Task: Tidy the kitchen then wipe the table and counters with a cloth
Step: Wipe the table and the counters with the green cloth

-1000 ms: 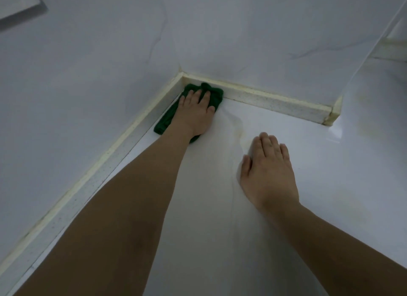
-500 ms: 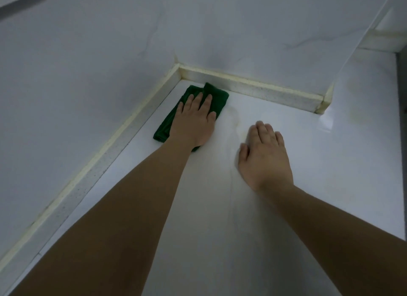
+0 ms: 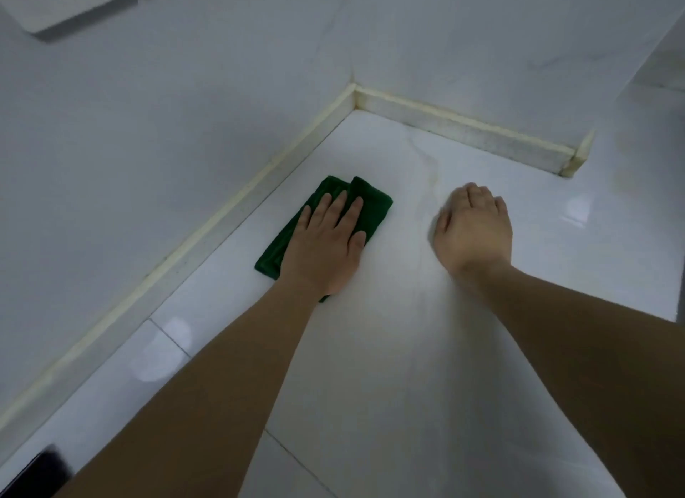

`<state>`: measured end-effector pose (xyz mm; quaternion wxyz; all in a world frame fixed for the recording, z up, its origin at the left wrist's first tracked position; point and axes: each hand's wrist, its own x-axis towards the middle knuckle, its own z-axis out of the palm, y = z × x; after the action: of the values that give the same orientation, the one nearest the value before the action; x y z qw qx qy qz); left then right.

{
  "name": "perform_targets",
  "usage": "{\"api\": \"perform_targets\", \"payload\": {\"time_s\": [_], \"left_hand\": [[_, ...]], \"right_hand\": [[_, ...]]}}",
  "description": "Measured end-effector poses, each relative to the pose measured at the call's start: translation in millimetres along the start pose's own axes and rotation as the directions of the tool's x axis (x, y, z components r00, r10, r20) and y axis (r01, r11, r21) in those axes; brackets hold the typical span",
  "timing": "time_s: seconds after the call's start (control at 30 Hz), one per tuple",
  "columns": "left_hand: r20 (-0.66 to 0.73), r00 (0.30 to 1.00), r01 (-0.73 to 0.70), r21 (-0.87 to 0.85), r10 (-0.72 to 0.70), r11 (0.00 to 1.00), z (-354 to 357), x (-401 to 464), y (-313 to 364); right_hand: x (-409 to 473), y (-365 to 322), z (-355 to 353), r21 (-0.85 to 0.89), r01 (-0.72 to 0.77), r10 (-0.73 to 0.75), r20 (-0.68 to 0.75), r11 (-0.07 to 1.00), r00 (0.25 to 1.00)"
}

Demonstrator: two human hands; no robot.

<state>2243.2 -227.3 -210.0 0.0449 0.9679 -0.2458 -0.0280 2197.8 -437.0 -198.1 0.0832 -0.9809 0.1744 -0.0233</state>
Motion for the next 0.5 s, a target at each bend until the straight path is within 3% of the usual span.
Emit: {"api": "perform_targets", "payload": {"time_s": [0.17, 0.3, 0.5], "left_hand": [[0.007, 0.999, 0.032, -0.001, -0.032, 0.999, 0.5, -43.5, -10.4], [0.003, 0.999, 0.047, -0.002, -0.047, 0.999, -0.2, -84.0, -19.4], [-0.003, 0.997, 0.071, -0.008, -0.071, 0.997, -1.7, -129.0, -28.7]], "right_hand": [[-25.9, -13.4, -25.4, 0.002, 0.126, -0.126, 0.030, 0.992, 0.992], [-69.1, -42.3, -35.1, 0.050, 0.257, -0.262, 0.228, 0.965, 0.938], [-97.0, -70.6, -28.8, -0.016, 0.259, -0.224, 0.453, 0.966, 0.863]]}}
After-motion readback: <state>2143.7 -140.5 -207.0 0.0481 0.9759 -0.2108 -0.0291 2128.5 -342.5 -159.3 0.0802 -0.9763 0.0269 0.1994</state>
